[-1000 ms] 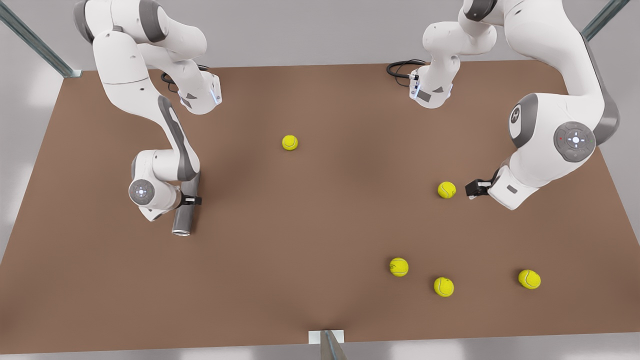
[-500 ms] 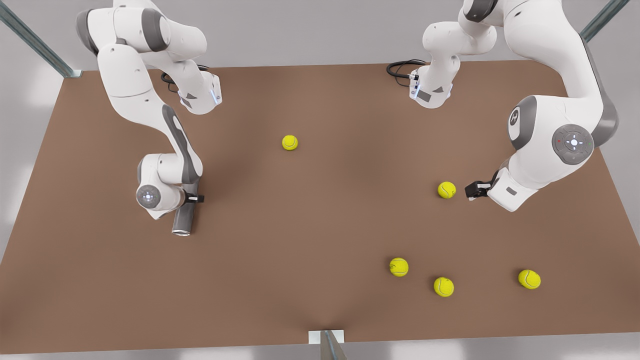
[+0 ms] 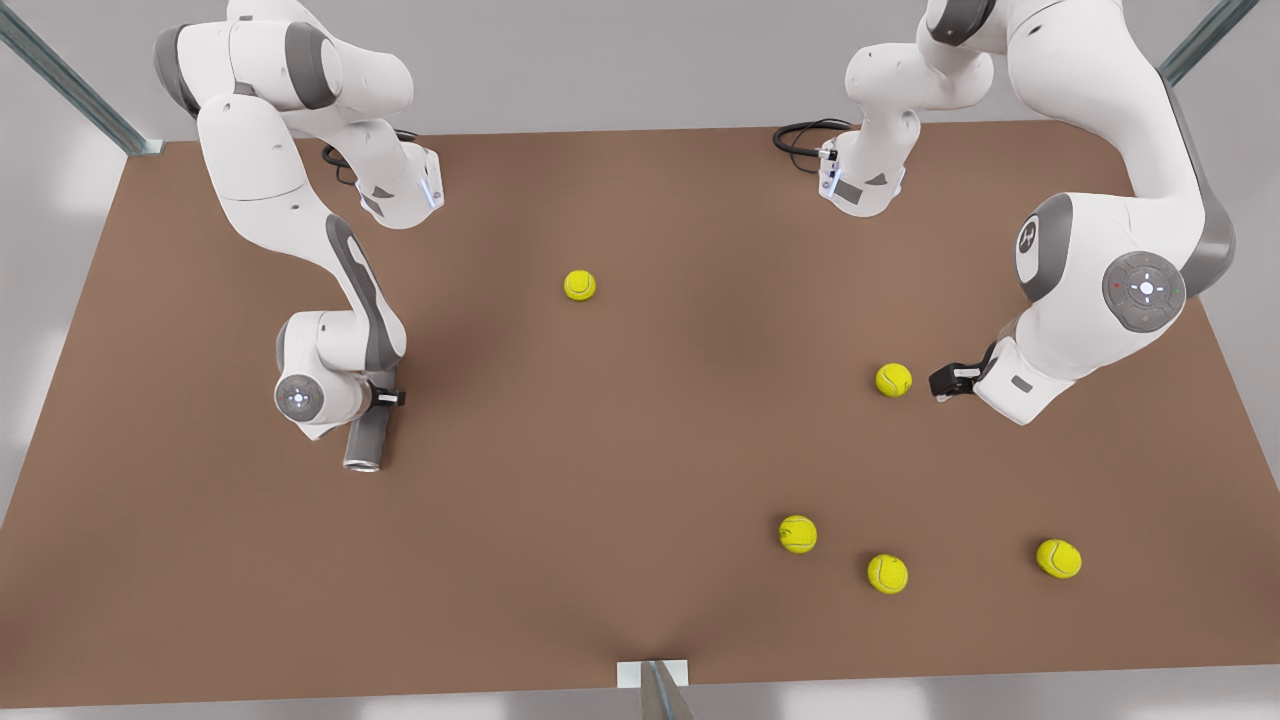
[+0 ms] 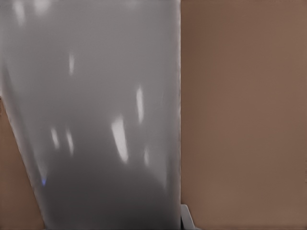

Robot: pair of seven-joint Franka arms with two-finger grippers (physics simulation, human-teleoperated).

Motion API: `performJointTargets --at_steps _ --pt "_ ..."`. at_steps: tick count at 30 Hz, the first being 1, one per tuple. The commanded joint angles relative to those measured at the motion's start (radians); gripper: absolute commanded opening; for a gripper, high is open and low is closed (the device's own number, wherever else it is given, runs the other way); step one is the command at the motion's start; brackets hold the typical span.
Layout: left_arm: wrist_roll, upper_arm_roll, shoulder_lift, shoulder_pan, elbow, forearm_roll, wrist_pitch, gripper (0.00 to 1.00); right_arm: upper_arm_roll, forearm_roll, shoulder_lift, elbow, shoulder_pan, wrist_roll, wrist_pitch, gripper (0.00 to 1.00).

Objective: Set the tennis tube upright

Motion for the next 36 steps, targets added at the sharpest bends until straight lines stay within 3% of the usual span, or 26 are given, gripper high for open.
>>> performJointTargets --at_steps 1,12,16,24,26,30,32,36 --pt "-0.006 0.0 -0.001 0.0 0.0 0.0 -0.001 1.0 0.001 -0.003 -0.001 0.007 0.0 0.007 -0.031 0.69" --pt "-0.006 0.0 -0.001 0.0 0.004 0.002 -0.001 1.0 0.004 -0.006 -0.044 0.13 0.004 -0.035 -0.196 0.68" --pt "-0.006 0.0 -0.001 0.0 0.004 0.002 -0.001 1.0 0.086 -0.018 -0.049 0.282 0.066 -0.161 -0.229 0.68" --pt "-0.006 0.0 -0.001 0.0 0.004 0.002 -0.001 1.0 0.092 -0.022 0.163 0.684 0.36 -0.557 -0.233 0.68" --pt "-0.007 0.0 -0.001 0.0 0.004 0.002 -0.001 1.0 0.093 -0.148 0.183 0.725 0.414 -0.701 -0.224 0.68" --pt "-0.044 0.0 -0.001 0.0 0.004 0.002 -0.001 1.0 0.103 -0.202 0.198 0.758 0.451 -1.095 -0.121 0.68" --pt "-0.044 0.0 -0.001 -0.002 0.004 0.002 -0.001 1.0 0.104 -0.306 0.23 0.802 0.524 -1.102 -0.115 0.68" --pt "-0.044 0.0 -0.001 0.0 0.004 0.001 -0.001 1.0 0.101 -0.323 0.311 0.894 0.579 -1.114 -0.1 0.68"
